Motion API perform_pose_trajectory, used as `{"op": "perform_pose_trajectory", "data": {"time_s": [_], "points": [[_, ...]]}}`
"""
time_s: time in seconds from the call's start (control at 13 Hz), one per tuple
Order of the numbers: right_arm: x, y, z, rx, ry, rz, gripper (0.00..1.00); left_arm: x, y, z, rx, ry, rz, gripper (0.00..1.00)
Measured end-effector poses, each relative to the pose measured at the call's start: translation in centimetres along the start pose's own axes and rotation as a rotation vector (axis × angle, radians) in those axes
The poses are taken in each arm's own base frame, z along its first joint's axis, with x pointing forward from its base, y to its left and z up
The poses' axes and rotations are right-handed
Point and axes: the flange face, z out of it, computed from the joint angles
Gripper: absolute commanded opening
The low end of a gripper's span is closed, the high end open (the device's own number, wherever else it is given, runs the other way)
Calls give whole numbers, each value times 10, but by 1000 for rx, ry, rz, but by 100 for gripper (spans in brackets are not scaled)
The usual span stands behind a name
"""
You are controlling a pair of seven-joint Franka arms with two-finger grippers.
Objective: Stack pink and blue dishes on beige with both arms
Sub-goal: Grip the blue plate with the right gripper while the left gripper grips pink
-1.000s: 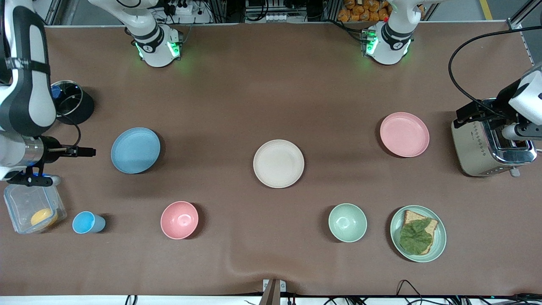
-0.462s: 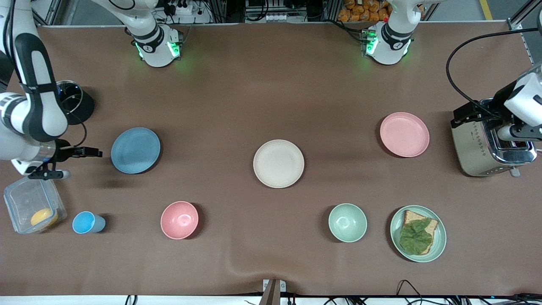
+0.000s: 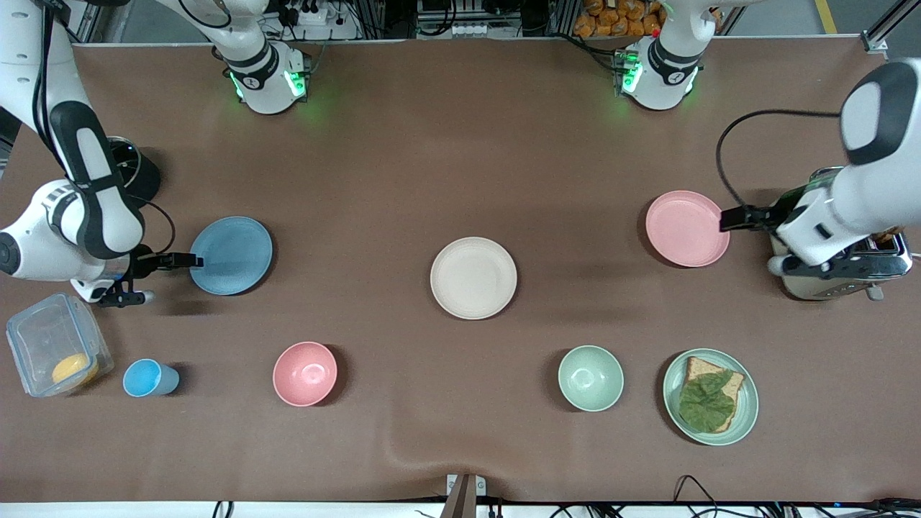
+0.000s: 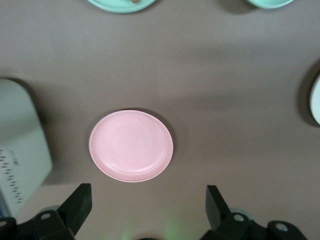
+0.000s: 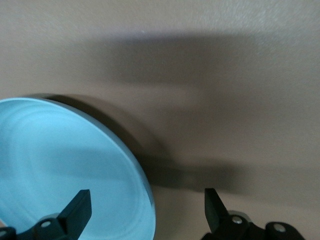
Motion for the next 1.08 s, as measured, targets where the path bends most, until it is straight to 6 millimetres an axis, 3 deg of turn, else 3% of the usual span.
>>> {"op": "perform_pose_trajectory", "data": {"time_s": [0.08, 0.15, 0.23, 0.31, 0.69, 0.85, 1.0, 1.08], "points": [[0, 0, 4, 2, -5, -1, 50, 7, 7, 21, 10, -20, -9, 100], [1, 0, 5, 3, -7, -3, 25, 12, 16, 48, 43, -35, -7, 100], [1, -1, 5, 4, -7, -4, 8, 13, 19, 72, 78, -46, 2, 100], [1, -2, 5, 5, -9, -6, 0, 12, 14, 92, 95, -58, 3, 100], [1, -6, 9, 15, -22, -13, 0, -4, -75, 171, 55, -95, 33, 100], [3, -9, 5, 25, -31, -18, 0, -16, -122, 206, 22, -88, 47, 100], [7, -14, -4, 43, -49, -25, 0, -21, -155, 233, -5, -89, 44, 100], [10, -17, -11, 51, -57, -28, 0, -20, -164, 245, -14, -89, 40, 90]]}}
